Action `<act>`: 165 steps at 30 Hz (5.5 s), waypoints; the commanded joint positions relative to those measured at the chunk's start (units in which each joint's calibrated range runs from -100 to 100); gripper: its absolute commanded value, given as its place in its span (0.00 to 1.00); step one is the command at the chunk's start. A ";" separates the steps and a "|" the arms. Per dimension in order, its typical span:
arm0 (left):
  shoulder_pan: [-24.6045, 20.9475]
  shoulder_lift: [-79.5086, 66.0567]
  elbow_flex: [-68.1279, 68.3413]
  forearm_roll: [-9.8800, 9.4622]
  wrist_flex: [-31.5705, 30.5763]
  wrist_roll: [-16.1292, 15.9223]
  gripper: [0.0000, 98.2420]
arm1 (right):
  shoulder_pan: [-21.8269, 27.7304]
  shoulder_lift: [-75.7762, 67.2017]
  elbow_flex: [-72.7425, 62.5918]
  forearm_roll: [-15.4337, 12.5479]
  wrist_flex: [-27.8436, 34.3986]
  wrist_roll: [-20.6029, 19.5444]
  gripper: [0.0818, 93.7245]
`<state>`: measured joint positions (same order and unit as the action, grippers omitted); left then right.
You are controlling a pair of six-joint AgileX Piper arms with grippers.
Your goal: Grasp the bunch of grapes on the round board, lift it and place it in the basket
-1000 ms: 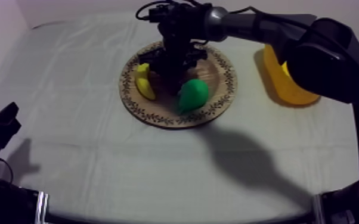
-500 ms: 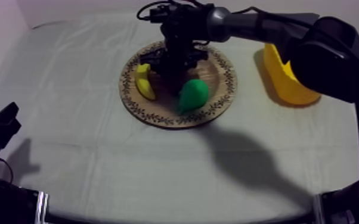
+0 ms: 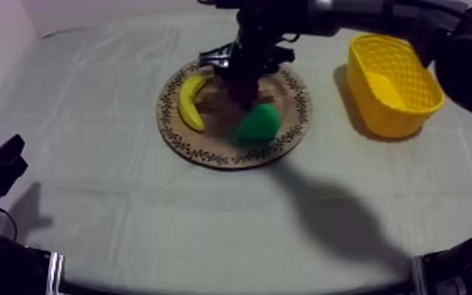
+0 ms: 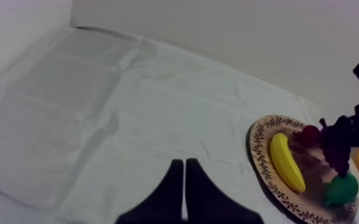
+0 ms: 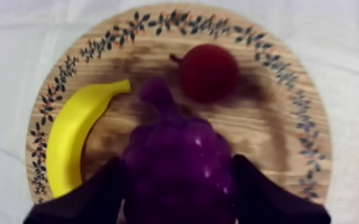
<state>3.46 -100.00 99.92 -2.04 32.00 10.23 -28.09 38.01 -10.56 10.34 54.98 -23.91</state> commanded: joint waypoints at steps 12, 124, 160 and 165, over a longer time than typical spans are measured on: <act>-0.02 0.00 -0.03 0.01 0.01 0.01 0.00 | 2.68 -18.35 14.50 0.46 -2.02 1.27 0.34; -0.02 0.00 -0.03 0.01 0.01 -0.02 0.00 | 27.37 -18.78 36.83 -6.69 -16.02 20.59 0.30; -0.02 0.00 -0.03 0.01 0.01 0.01 0.00 | 28.70 -33.96 43.64 -10.07 -19.15 24.12 0.69; -0.02 0.00 -0.03 0.01 0.01 0.01 0.00 | 28.71 -40.66 48.25 -11.68 -19.44 26.47 0.61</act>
<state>3.46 -100.00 99.92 -2.04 32.00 10.23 0.66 0.04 36.31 -1.20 35.69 1.97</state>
